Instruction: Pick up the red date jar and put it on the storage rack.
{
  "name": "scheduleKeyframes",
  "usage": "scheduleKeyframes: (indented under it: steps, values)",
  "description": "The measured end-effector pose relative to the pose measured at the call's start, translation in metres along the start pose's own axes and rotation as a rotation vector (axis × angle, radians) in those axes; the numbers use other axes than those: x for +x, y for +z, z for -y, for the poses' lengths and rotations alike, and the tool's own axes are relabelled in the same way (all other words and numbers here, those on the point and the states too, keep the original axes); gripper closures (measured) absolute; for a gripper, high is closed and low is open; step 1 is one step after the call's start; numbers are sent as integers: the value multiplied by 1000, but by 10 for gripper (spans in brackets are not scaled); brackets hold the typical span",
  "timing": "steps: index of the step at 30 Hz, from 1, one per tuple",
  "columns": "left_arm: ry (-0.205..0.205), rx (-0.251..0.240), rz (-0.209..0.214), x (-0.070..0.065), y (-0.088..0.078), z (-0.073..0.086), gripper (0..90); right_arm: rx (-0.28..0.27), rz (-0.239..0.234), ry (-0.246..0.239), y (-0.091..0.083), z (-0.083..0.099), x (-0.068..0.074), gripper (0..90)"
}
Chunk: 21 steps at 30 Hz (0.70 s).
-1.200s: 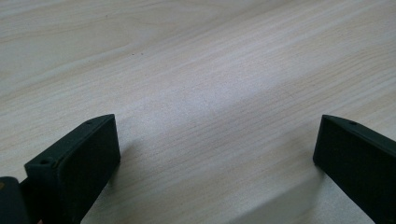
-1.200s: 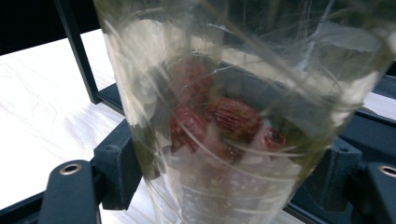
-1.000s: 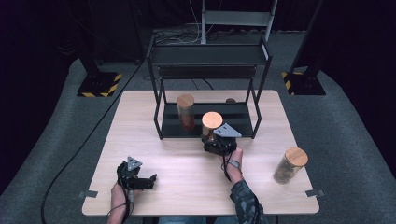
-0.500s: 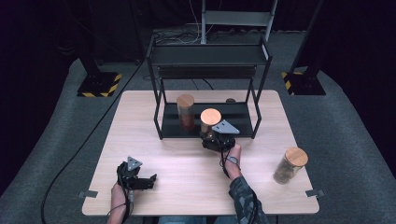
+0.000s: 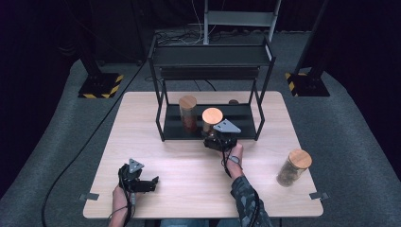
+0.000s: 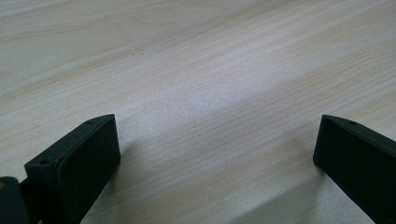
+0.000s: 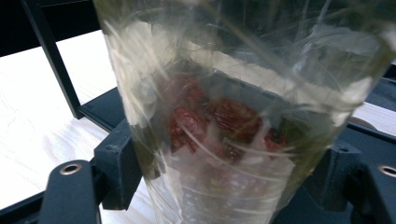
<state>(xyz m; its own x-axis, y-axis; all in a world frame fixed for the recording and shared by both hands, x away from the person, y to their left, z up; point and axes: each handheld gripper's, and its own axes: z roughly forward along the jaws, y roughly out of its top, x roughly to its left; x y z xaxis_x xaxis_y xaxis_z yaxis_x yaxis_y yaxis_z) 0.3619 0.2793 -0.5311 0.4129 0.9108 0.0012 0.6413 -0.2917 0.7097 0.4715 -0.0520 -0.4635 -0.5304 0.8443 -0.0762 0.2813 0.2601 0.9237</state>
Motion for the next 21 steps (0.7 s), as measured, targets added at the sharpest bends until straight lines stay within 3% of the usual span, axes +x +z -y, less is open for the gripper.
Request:
scheduleKeyframes:
  steps: [21]
  values:
    - [-1,0,0,0,0,0,0,6,16,4,14,-10,-7,244]
